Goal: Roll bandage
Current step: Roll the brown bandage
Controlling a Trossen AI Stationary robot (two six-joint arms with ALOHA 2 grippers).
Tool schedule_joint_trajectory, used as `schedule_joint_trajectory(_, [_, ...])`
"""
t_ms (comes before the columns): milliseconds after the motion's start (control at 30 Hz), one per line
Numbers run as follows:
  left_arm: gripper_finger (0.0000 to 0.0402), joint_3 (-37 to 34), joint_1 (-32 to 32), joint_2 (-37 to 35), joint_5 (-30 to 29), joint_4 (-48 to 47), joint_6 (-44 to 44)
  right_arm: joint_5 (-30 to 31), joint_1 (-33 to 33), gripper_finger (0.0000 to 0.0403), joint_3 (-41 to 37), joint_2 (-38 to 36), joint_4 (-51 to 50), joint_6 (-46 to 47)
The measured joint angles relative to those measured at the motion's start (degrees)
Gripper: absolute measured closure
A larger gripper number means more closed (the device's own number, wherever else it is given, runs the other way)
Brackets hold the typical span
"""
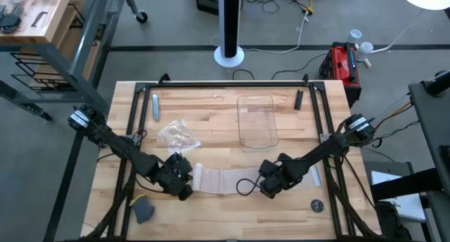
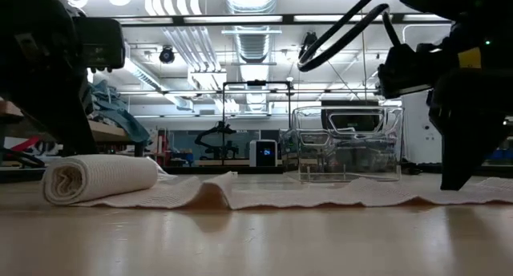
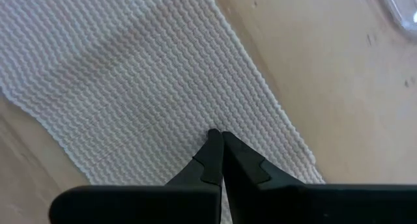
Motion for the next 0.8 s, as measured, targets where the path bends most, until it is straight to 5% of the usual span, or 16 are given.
schedule_joint_trajectory(200, [0.0401,0.0,0.0,0.0,0.0,-1.0,0.0,-2.3,0.4,0.0403,0.0,-0.3,-8.1,2.8])
schedule_joint_trajectory(800, [0.0401,0.0,0.0,1.6,0.3,-1.7,1.4,-1.8,0.4,0.0403,0.2,-0.3,-8.2,3.5])
